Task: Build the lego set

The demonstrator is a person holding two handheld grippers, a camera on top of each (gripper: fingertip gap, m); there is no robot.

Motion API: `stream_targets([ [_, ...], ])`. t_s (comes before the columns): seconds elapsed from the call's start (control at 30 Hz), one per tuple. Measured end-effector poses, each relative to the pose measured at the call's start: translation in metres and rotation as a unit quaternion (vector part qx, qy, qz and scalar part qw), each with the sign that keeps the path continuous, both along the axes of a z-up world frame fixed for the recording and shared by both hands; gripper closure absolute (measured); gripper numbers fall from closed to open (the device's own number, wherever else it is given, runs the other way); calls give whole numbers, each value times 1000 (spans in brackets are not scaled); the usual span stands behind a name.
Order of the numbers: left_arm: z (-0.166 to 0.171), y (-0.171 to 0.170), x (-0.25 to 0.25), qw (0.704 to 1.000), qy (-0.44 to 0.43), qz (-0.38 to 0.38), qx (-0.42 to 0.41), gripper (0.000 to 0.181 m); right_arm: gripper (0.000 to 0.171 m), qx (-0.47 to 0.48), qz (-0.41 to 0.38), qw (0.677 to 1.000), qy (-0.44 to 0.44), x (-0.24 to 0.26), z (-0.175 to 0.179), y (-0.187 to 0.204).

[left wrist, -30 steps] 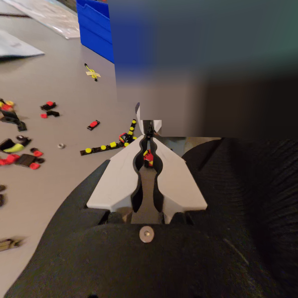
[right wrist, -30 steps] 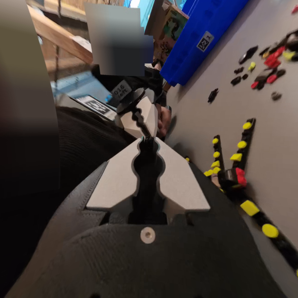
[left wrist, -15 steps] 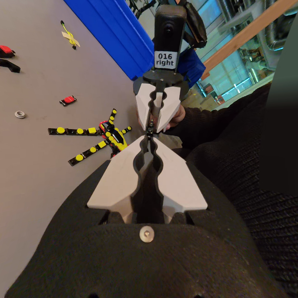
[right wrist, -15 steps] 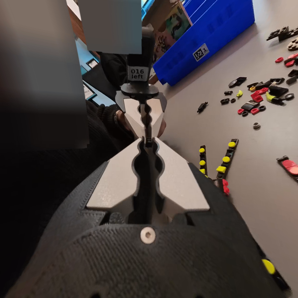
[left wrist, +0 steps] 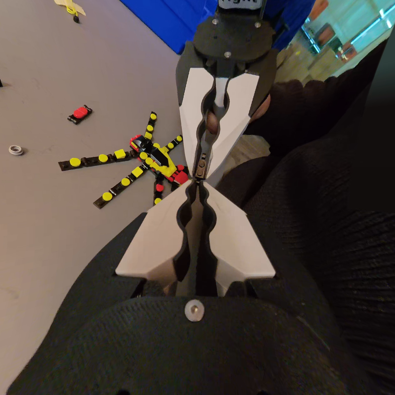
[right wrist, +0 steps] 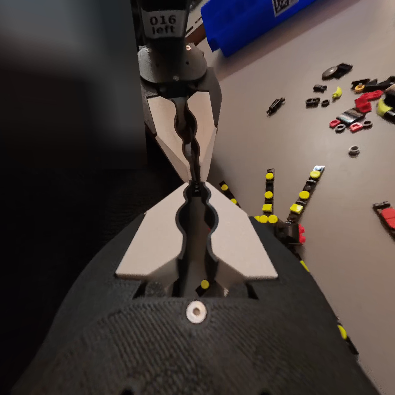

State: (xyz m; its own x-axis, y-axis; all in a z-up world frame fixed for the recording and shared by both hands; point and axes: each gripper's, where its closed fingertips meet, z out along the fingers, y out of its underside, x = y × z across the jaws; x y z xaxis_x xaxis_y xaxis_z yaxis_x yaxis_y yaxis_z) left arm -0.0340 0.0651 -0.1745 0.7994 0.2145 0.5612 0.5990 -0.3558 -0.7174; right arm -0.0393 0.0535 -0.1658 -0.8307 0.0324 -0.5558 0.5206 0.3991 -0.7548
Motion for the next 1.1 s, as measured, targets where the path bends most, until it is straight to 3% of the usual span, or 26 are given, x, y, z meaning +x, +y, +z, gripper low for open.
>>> stream_targets([
  [0.23, -1, -2, -7, 997, 69, 18, -35, 181, 165, -13, -43, 998, -50, -8, 0, -2],
  [0.33, -9, -4, -10, 982, 158, 20, -97, 180, 166, -6, -63, 996, -66, -12, -5, -3],
  [0.43, -5, -5, -15, 987, 136, 37, -77, 180, 166, -36, -86, 988, -120, -19, -2, -5],
  [0.57, -11, -5, -19, 971, 200, 45, -125, 179, 166, -36, -104, 983, -147, -23, -6, -4],
  [0.8, -12, -4, -24, 960, 227, 64, -153, 177, 166, -59, -136, 974, -173, -34, -4, -7],
  [0.87, -2, 19, 7, 983, 161, 11, -87, 181, 165, -72, -154, 969, -178, -43, 1, -9],
  [0.93, -10, 27, 15, 968, 218, -3, -123, 181, 165, -64, -175, 972, -143, -58, 2, -1],
  [1.1, -1, 3, -24, 979, 164, 78, -88, 181, 165, -135, -210, 949, -192, -71, 20, 18],
])
